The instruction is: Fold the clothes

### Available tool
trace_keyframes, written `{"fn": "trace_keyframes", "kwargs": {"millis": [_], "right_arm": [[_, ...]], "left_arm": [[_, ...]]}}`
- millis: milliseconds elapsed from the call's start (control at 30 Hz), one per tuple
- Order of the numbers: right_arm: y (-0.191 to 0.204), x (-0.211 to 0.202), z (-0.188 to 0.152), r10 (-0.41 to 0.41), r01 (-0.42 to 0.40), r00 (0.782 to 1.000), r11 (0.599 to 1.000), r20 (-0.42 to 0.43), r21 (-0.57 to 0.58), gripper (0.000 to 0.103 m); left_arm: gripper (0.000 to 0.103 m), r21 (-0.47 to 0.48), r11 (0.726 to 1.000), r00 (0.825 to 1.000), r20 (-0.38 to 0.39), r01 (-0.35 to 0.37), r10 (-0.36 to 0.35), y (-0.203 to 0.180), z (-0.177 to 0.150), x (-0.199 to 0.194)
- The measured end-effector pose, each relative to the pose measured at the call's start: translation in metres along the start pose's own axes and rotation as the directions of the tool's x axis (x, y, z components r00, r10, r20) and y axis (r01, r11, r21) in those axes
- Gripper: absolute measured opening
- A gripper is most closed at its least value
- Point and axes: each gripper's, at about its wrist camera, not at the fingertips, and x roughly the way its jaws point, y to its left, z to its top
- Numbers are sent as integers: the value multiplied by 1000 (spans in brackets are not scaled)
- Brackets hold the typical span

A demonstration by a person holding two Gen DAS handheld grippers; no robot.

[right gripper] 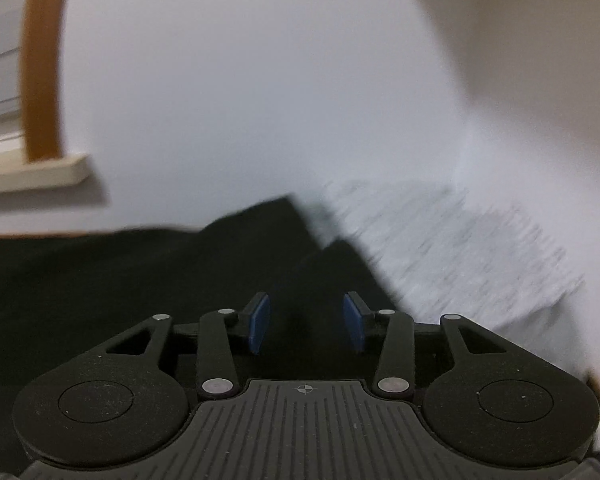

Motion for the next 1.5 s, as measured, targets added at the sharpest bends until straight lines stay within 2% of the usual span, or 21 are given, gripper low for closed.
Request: {"fn": "trace_keyframes", "kwargs": {"millis": [133,200,300,367,467,500,567,633,667,733,867,933,1000,1100,1167,1200,1333,1400,1500], "right_arm": [[21,6,-16,128,-128,992,990,-7,55,47],[42,7,-20,200,-199,980,978,-17,63,61],[80,6,-24,279,-278,960,960,-12,43,75],[109,5,-20,326,-326,945,945,-9,27,75],[153,0,-12,398,-398,917,917,-2,-13,72],[168,-3,-10,422,-422,907,906,0,-28,58],[195,-6,-10,487,-487,873,871,-15,-66,40],[221,-8,-12,545,-546,837,830,-39,-113,39],[233,-11,-15,557,-557,829,817,-49,-147,39],[256,-17,-23,553,-554,830,800,-76,-229,39],[291,-32,-30,574,-565,815,754,-81,-334,44],[304,-38,-29,593,-577,802,735,-75,-356,43],[314,-44,-24,630,-615,772,704,-87,-355,40],[343,-54,-20,694,-690,706,632,-138,-352,39],[365,-59,-23,711,-712,681,588,-175,-383,38],[376,-62,-25,715,-720,671,566,-195,-402,38],[405,-62,-40,696,-708,678,531,-237,-465,40],[409,-61,-48,697,-702,680,530,-227,-475,41],[405,-55,-47,707,-723,668,540,-233,-432,46]], "left_arm": [[85,-19,1000,1000,14,-22,22,9,-7,-22],[85,-30,999,999,22,-38,39,18,-11,-40],[87,-64,996,996,49,-69,72,36,-18,-78],[103,-79,991,991,70,-104,110,50,-25,-110],[103,-99,978,976,93,-186,195,72,-40,-159],[103,-110,971,971,88,-211,221,82,-45,-174],[103,-137,955,958,77,-265,277,95,-58,-199],[103,-165,936,943,67,-312,326,106,-77,-225],[103,-179,927,936,62,-330,346,112,-86,-237],[103,-216,904,921,42,-370,387,121,-109,-259],[103,-266,869,901,6,-417,434,131,-149,-288],[103,-272,862,897,-6,-428,443,132,-161,-294],[103,-261,859,891,-13,-440,453,130,-170,-298],[94,-217,874,895,-1,-435,446,124,-172,-298],[78,-187,888,903,16,-420,430,118,-170,-296],[74,-171,894,906,22,-414,423,115,-168,-292],[70,-104,918,923,3,-383,385,104,-157,-264],[71,-81,925,929,-10,-371,371,99,-152,-249],[72,-53,931,933,-30,-360,359,95,-143,-227]]}}
